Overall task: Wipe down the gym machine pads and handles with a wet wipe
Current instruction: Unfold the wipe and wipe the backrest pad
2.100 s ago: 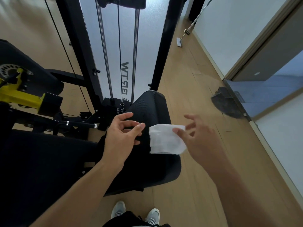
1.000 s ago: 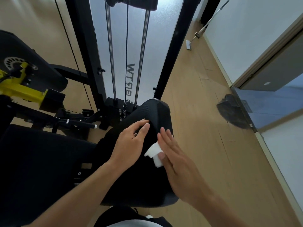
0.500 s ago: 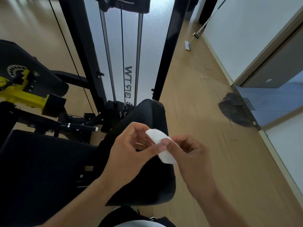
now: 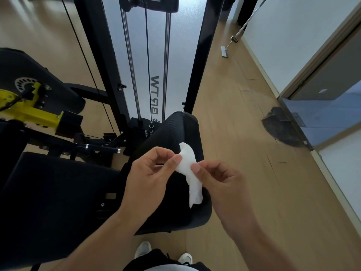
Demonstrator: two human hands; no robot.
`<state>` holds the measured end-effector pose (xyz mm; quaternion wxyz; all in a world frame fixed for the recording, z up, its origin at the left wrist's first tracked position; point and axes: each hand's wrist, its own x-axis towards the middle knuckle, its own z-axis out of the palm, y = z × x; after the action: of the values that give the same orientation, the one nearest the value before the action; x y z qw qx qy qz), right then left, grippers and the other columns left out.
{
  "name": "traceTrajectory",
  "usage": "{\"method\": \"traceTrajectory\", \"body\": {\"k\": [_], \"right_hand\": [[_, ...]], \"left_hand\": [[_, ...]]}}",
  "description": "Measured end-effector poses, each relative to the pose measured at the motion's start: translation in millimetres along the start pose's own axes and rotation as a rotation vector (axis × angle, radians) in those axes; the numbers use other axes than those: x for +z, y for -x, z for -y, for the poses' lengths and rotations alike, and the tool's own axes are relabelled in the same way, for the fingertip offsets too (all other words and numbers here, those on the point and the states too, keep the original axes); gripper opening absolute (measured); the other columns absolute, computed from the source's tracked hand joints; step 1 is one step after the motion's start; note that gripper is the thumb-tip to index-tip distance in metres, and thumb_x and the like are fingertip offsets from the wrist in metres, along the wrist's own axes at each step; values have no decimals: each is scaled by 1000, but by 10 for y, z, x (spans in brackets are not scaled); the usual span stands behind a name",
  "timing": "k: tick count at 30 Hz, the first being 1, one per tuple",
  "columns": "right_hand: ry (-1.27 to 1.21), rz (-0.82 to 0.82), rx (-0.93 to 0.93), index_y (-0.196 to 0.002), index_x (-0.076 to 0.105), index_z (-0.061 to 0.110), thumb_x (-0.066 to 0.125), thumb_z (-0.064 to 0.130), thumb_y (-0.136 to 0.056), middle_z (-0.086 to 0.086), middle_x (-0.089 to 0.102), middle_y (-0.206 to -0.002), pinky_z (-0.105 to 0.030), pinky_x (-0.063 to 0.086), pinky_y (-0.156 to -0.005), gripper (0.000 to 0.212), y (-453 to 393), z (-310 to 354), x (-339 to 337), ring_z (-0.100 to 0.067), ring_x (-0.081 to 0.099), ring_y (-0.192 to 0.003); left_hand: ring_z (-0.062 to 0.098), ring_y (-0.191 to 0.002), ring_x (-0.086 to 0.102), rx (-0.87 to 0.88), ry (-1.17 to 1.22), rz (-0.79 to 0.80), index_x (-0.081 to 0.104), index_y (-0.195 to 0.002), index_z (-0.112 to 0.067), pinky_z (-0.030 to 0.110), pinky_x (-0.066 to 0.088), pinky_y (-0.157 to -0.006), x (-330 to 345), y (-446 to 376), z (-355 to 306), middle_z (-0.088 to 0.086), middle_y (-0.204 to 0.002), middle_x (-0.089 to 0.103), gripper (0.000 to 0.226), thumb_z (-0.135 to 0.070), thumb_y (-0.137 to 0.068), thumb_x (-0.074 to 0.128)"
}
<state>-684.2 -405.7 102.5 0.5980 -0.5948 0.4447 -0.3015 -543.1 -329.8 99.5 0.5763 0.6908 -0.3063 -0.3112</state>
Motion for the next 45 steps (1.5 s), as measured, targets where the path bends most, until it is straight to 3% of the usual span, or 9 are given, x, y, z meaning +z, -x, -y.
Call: {"method": "traceTrajectory", "body": {"k": [5, 11, 17, 19, 23, 30, 37, 43, 45], "right_hand": [[-10, -63, 24, -84, 79, 30, 69, 50, -76, 3, 79, -87, -39, 62, -77, 24, 53, -60, 75, -20, 74, -84], [-32, -55, 12, -95, 77, 13, 62, 40, -86, 1, 79, -87, -20, 57, -69, 32, 105, -64, 165, -14, 75, -81], [48, -15, -43, -93, 76, 17, 60, 23, -99, 6, 77, -83, -18, 55, -68, 18, 148, -69, 192, -5, 70, -75], [51, -3, -60, -97, 77, 15, 61, 25, -97, 6, 77, -86, -17, 54, -70, 18, 175, -71, 206, -3, 70, -77], [11, 23, -67, -102, 77, 15, 64, 37, -86, 5, 78, -93, -21, 57, -75, 30, 220, -76, 216, -10, 73, -86], [-107, -47, -4, -88, 75, 14, 68, 27, -88, -3, 79, -85, -22, 57, -72, 15, 261, -117, 180, -16, 75, -79], [-238, -259, 102, -96, 68, 15, 60, 44, -91, -15, 72, -99, -39, 55, -81, 31, 230, -159, 145, -21, 66, -87], [-3, -214, 75, -101, 68, 16, 56, 32, -103, 5, 68, -81, -17, 48, -47, 20, -88, 149, -170, 2, 61, -58], [191, -136, 9, -91, 72, 23, 63, 32, -100, 9, 70, -71, -22, 51, -51, 15, -286, 317, -253, 1, 62, -56]], "left_hand": [[16, -83, 73, -114, 221, 134, 68, -99, -11, 30, 60, -80, 18, 114, 20, 4, -87, 75, 40, -42, -73, 73], [14, -83, 76, -61, 298, 32, 68, -105, -11, 18, 58, -71, 44, 187, 58, 2, -86, 78, 36, -20, -71, 76], [20, -86, 76, -100, 422, 50, 69, -114, -12, 22, 59, -71, -19, 172, 51, 9, -92, 78, 42, -21, -73, 75], [17, -82, 76, -113, 447, 70, 74, -103, -10, 20, 58, -70, -25, 173, 53, 9, -90, 78, 32, -20, -73, 74], [17, -79, 75, -121, 470, 101, 75, -90, -6, 20, 58, -69, -59, 186, 55, 9, -87, 78, 24, -21, -72, 73], [16, -75, 75, -114, 450, 101, 75, -86, -5, 19, 58, -67, -79, 206, 71, 9, -83, 78, 26, -24, -69, 74], [27, -93, 74, -133, 416, 51, 73, -94, -6, 35, 59, -87, -129, 215, 163, 12, -94, 76, 32, -32, -75, 73], [23, -91, 76, -196, 400, 101, 62, -103, -3, 34, 64, -78, -156, 237, 193, 7, -97, 77, 27, -25, -88, 63], [25, -88, 77, -219, 374, 116, 62, -103, -1, 35, 64, -75, -138, 274, 220, 9, -95, 77, 20, -18, -94, 63]]}}
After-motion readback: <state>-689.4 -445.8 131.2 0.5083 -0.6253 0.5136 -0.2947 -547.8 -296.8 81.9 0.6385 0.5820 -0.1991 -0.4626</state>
